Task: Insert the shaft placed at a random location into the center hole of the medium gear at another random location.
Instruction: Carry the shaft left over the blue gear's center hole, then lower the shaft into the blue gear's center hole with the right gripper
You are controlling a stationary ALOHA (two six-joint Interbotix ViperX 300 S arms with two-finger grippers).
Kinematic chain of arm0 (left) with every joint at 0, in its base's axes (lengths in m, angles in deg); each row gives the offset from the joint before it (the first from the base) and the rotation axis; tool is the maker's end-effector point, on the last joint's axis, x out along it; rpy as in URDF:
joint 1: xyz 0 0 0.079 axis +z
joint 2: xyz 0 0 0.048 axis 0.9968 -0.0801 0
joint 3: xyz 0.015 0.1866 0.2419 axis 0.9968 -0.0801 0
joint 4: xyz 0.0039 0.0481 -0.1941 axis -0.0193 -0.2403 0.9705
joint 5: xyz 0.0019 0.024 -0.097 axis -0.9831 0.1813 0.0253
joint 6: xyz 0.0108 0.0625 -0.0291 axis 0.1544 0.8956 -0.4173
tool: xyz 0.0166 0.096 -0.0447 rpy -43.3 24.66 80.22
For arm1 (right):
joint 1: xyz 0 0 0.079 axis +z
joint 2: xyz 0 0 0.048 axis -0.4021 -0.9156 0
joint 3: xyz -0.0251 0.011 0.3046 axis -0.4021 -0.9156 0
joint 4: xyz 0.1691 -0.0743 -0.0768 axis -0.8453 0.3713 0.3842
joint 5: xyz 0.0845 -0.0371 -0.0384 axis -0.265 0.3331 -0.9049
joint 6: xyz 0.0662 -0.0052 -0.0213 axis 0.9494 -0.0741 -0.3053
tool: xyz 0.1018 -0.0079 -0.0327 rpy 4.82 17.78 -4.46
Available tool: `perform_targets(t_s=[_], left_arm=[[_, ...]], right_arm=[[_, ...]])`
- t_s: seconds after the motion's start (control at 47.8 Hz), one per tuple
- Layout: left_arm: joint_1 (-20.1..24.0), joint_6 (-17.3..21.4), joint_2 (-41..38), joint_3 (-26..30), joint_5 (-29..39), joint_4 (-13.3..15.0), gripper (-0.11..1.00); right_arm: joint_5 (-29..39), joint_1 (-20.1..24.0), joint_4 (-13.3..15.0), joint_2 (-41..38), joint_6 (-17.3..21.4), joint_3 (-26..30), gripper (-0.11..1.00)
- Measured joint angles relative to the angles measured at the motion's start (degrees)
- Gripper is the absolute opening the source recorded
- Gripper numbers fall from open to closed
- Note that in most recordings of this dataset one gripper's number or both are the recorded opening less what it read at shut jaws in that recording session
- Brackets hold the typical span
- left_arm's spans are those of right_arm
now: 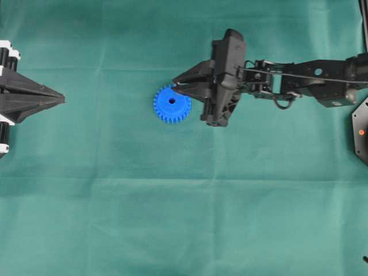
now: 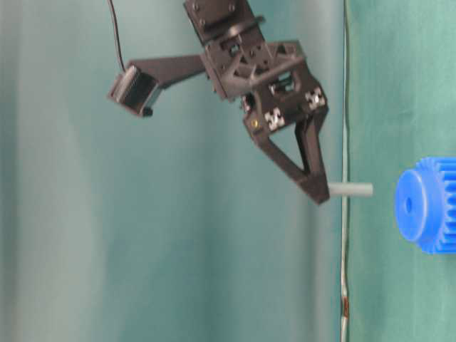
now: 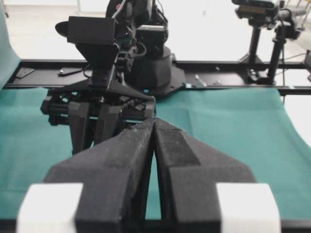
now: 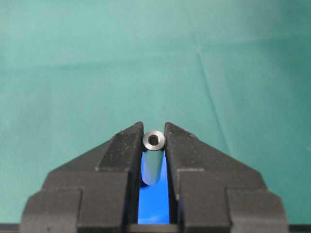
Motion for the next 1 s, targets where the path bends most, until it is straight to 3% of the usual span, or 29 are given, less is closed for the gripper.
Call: perform_targets(t_s=[1.004], left_arm=[[0.0,0.0,0.0,0.0,0.0,0.0,0.00]], right_arm=[[-1.5,0.5,-0.3,-6.0,0.0,2.2,0.16]])
